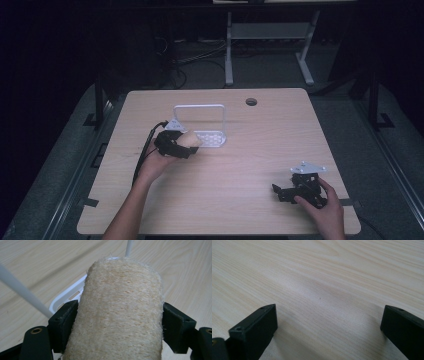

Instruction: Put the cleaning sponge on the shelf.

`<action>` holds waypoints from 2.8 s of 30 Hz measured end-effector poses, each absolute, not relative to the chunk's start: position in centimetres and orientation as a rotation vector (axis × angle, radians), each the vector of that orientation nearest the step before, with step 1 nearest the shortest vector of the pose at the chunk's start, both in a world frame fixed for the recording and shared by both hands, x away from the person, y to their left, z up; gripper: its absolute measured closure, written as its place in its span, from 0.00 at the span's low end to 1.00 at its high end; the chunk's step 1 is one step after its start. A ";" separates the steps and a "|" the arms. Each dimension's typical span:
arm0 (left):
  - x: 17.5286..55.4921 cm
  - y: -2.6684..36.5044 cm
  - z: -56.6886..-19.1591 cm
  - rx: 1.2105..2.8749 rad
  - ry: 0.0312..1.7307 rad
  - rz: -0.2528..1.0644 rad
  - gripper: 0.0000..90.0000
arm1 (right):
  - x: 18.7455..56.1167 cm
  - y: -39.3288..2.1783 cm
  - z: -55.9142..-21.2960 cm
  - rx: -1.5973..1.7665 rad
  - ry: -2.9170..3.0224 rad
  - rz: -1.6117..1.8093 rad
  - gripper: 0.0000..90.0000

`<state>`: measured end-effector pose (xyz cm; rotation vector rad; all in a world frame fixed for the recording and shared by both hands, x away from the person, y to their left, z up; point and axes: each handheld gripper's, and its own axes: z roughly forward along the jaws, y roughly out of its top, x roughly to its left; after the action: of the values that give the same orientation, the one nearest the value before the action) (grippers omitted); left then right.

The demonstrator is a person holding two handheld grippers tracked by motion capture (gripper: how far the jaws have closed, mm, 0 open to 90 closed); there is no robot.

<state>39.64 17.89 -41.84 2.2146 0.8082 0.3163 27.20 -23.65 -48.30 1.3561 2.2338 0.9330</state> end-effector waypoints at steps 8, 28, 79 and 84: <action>40.5 16.6 -42.2 2.218 0.807 0.310 0.25 | 27.2 -23.7 -48.3 1.355 2.234 0.933 0.01; 42.0 13.2 -42.8 2.226 0.797 0.341 0.25 | 27.2 -23.7 -48.3 1.355 2.234 0.933 0.01; 43.2 11.6 -43.9 2.221 0.825 0.388 0.19 | 27.2 -23.6 -48.3 1.357 2.233 0.933 0.01; 42.6 11.8 -42.9 2.202 0.817 0.397 0.20 | 27.2 -23.6 -48.3 1.356 2.234 0.933 0.01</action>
<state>42.64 11.77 -42.92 2.2022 0.8174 0.3974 27.20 -23.65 -48.30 1.3558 2.2337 0.9330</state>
